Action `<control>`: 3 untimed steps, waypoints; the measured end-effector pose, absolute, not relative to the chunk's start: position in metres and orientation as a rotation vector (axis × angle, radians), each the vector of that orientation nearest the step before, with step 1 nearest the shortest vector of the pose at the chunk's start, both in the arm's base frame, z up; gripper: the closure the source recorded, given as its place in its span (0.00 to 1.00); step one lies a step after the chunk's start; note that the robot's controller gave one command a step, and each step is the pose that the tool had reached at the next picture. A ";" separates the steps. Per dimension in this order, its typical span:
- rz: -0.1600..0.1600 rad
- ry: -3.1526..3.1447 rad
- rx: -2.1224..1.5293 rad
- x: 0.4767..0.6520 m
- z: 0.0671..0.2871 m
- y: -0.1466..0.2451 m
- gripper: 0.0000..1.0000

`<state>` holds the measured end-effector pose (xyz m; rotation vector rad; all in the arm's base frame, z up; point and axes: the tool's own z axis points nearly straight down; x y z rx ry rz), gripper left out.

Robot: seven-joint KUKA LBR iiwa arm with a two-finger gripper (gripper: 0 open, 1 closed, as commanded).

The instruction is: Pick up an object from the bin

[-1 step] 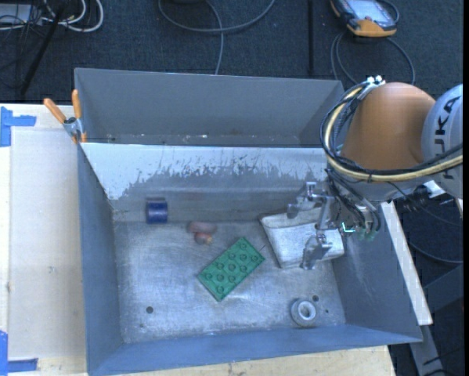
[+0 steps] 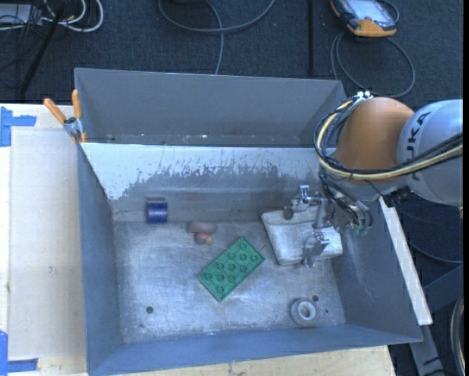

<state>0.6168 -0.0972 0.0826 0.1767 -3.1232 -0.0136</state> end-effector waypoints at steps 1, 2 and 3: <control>-0.038 -3.118 0.001 0.618 0.079 -0.109 0.00; -0.047 -3.135 0.148 0.612 0.079 -0.118 0.00; -0.015 -3.129 0.154 0.612 0.081 -0.112 0.00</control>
Offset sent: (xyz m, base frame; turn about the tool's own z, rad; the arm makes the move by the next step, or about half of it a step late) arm 0.0007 -0.0369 -0.0126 0.1253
